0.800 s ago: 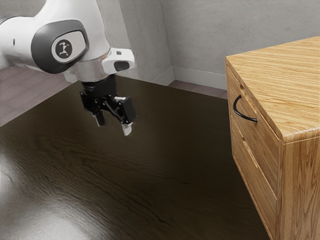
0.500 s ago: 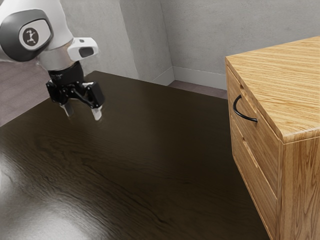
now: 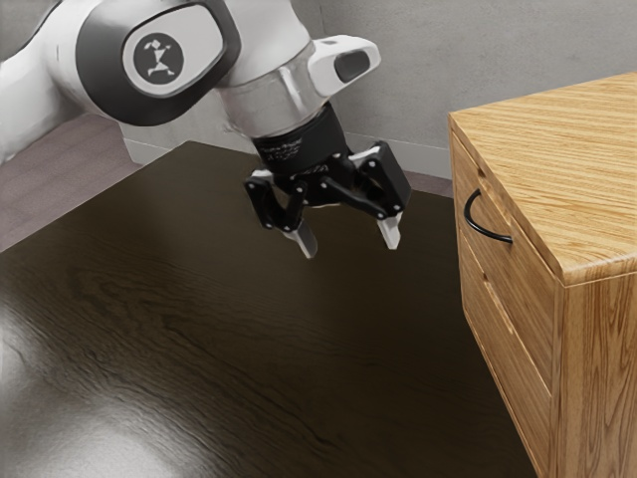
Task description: Pull the drawer handle with one arm to open the drawer
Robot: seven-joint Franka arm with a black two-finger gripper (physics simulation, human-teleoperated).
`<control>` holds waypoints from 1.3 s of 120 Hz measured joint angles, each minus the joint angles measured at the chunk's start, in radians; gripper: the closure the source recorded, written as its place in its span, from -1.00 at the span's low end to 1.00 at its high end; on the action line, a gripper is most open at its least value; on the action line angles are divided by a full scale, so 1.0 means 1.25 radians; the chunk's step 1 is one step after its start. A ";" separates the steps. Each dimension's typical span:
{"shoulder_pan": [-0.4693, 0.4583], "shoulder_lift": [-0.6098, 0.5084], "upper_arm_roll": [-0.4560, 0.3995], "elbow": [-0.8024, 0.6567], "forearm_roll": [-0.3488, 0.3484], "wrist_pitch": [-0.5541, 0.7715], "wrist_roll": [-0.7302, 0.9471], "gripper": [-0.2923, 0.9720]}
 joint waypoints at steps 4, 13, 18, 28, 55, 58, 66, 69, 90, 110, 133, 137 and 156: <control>-0.010 -0.001 0.001 -0.001 -0.004 0.004 -0.026 -0.54; -0.019 -0.002 0.003 -0.002 -0.009 0.009 -0.078 -0.54; -0.015 -0.003 0.003 -0.002 -0.011 0.012 -0.104 -0.54; 0.023 -0.047 0.003 -0.079 -0.017 0.055 -0.151 -0.54; 0.041 -0.152 0.002 -0.280 -0.054 0.271 -0.246 -0.54; 0.036 -0.156 0.002 -0.286 -0.056 0.287 -0.254 -0.54; 0.028 -0.161 0.002 -0.297 -0.059 0.325 -0.275 -0.54; 0.024 -0.160 0.002 -0.301 -0.060 0.340 -0.283 -0.54; -0.006 -0.151 -0.001 -0.305 -0.062 0.412 -0.326 -0.54; -0.016 -0.122 -0.005 -0.300 -0.061 0.453 -0.357 -0.54; -0.025 -0.105 -0.007 -0.290 -0.056 0.477 -0.383 -0.54; -0.027 -0.102 -0.007 -0.290 -0.056 0.479 -0.387 -0.54; -0.029 -0.096 -0.007 -0.290 -0.055 0.489 -0.402 -0.54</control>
